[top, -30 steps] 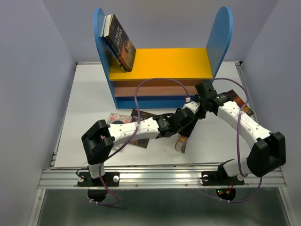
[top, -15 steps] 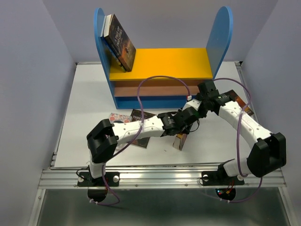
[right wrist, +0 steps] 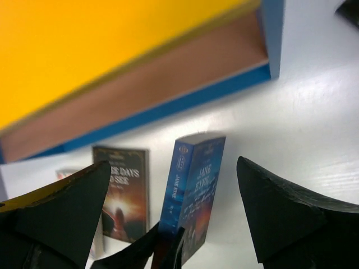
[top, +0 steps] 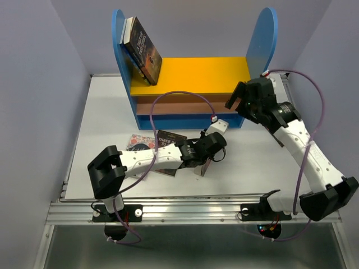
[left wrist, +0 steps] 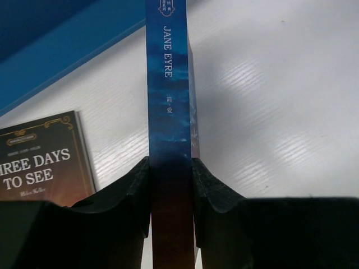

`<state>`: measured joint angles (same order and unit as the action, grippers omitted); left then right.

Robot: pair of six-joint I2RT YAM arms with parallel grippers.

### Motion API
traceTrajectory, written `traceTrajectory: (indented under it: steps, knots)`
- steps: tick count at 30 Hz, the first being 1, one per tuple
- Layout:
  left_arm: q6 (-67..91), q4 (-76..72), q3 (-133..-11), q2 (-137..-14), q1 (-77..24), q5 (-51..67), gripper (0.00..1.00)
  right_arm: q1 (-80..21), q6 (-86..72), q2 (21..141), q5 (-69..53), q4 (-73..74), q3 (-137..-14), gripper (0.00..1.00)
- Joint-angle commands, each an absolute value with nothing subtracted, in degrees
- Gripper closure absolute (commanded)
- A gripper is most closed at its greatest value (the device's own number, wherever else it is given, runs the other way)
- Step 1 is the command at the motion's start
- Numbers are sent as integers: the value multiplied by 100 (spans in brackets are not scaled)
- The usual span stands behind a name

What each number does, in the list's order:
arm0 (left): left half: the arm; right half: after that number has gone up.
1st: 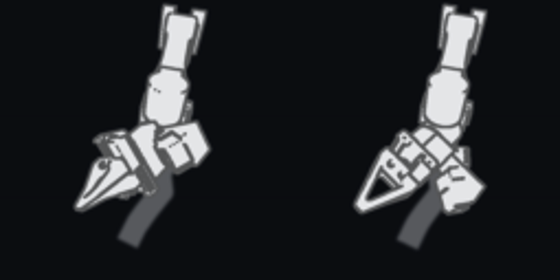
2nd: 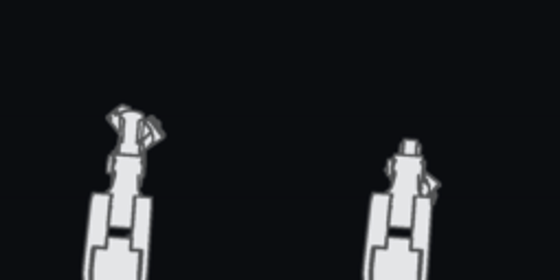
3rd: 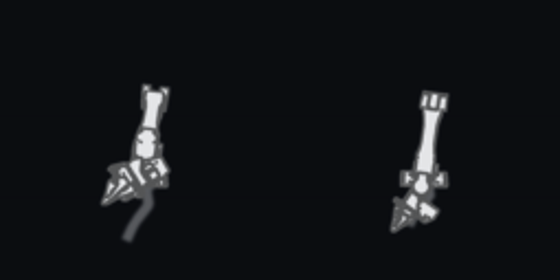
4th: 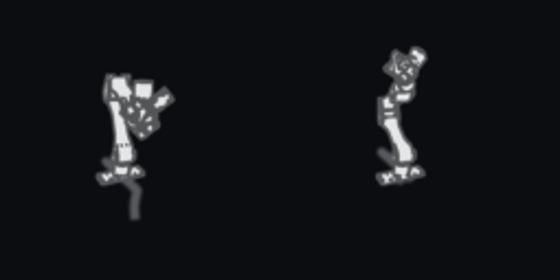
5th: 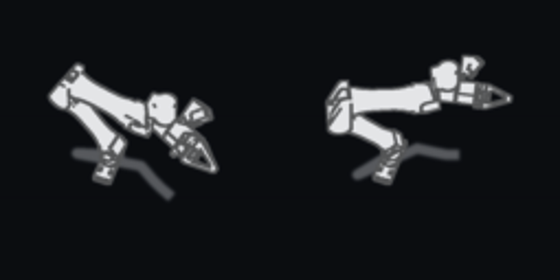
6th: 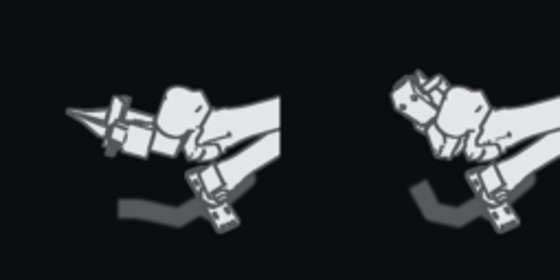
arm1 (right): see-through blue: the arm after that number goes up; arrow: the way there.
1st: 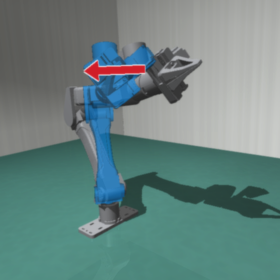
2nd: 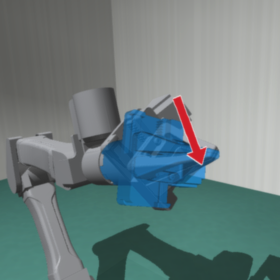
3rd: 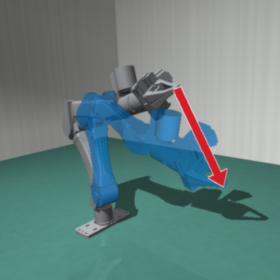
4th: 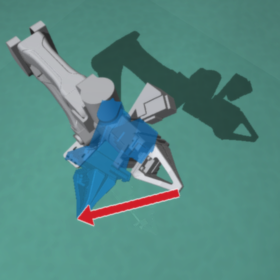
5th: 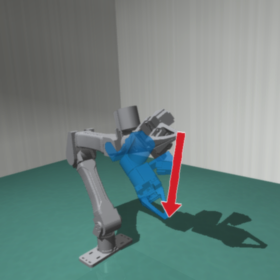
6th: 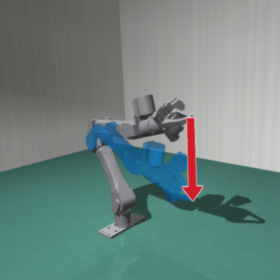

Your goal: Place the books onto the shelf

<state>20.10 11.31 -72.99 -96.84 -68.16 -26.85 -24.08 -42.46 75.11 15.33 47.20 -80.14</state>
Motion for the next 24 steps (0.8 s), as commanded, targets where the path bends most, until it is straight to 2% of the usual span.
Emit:
traceTrajectory:
  steps: [1,5,13,24]
  knots:
    - [1732,54,-7217,-8774,-6820,-3594,100,-2391,-4157,6874,2496,4509,-8613,0]
    - [1249,-1016,-6725,-8096,-6820,-3770,100,-2391,-4131,6592,2733,4421,-8517,0]
    - [221,-1967,-6601,-7296,-6820,-4201,100,-2391,-4210,6118,3085,4333,-8025,0]
    - [-2196,-4990,-6662,-7031,-6812,-4782,100,-2391,-3894,5757,3164,3709,-7251,0]
